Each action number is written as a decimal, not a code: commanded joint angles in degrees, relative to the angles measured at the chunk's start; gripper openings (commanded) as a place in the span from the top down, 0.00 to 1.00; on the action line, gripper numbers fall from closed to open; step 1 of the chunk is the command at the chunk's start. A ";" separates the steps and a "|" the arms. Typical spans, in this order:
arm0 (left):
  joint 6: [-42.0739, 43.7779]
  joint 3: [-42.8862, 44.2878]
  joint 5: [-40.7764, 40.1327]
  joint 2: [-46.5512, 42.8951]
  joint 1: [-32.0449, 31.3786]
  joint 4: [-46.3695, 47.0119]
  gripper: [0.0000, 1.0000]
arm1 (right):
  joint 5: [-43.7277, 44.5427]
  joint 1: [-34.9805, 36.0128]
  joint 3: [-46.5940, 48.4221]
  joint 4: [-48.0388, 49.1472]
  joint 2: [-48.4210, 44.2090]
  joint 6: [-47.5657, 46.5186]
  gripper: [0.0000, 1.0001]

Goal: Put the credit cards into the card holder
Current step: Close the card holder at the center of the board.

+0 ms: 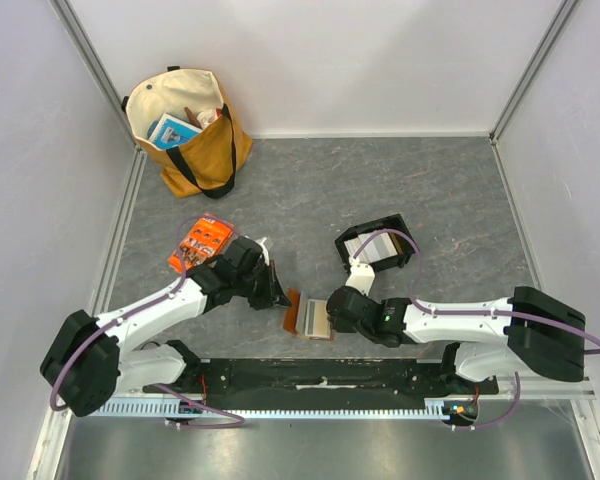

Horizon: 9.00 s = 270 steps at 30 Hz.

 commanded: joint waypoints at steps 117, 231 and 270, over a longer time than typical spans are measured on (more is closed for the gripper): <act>4.53 5.84 -6.80 19.01 -15.12 12.25 0.98 | 7.02 -0.83 -1.73 -5.84 -10.84 5.31 1.00; 2.33 4.43 -8.64 20.25 -15.20 11.20 0.98 | -2.74 -2.68 -1.11 2.68 -1.96 2.50 0.90; 2.33 4.52 -9.08 20.33 -15.20 11.02 0.98 | -3.88 -3.29 6.71 -7.42 6.83 -1.01 0.88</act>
